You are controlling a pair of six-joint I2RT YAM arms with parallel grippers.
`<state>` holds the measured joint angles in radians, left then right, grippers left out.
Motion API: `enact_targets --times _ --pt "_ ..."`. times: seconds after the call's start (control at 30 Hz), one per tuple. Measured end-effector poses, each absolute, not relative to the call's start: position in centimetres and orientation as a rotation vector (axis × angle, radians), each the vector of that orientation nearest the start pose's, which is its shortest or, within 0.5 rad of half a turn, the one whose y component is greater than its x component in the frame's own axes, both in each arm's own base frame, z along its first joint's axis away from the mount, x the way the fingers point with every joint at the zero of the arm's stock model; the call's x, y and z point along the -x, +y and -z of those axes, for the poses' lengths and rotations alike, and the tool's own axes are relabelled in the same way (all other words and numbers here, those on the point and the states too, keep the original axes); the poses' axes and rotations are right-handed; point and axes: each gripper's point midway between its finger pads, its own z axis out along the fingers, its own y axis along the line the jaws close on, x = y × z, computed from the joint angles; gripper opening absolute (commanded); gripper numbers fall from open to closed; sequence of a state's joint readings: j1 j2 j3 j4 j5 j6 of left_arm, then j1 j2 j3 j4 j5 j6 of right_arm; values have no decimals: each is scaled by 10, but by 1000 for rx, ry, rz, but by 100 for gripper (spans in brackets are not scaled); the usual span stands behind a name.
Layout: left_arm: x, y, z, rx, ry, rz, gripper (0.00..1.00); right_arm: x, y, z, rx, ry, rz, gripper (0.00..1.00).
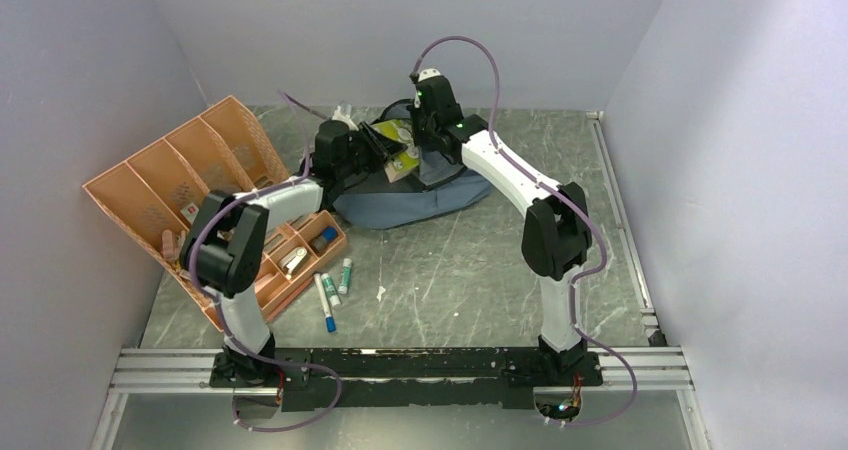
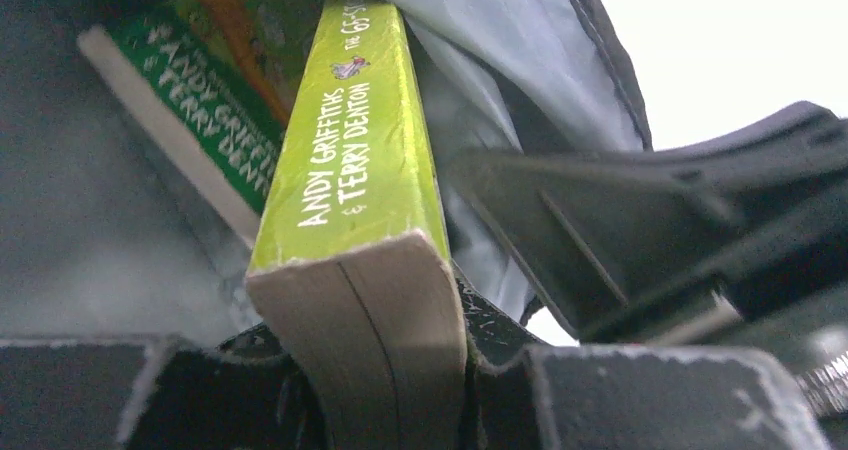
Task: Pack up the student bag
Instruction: Place the book in the student bag.
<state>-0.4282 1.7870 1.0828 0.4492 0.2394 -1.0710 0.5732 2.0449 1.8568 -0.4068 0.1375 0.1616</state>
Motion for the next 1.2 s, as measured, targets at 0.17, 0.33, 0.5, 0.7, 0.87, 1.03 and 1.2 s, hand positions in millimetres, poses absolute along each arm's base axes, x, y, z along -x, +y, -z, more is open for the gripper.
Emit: enact_targets --times 0.17,0.33,0.5,0.7,0.87,1.03,1.2 --pt "-475 -305 -173 434 1942 1256 5 -490 299 -193 356 2128 -305 0" --pt "-494 -319 -157 431 1939 1278 5 -486 299 -193 356 2126 -325 0" --pt "-503 -330 -144 455 1928 1297 5 -484 301 -189 359 2136 -342 0" --pt "-524 -350 -135 468 1900 1299 5 -479 300 -191 347 2133 -361 0" --pt "-537 -367 -127 454 1895 1309 15 -481 294 -193 327 2123 -351 0" --pt "-540 -371 -119 456 1906 1303 36 -481 291 -189 321 2129 -339 0" --pt "-541 -369 -117 454 1918 1279 60 -481 291 -189 322 2127 -341 0"
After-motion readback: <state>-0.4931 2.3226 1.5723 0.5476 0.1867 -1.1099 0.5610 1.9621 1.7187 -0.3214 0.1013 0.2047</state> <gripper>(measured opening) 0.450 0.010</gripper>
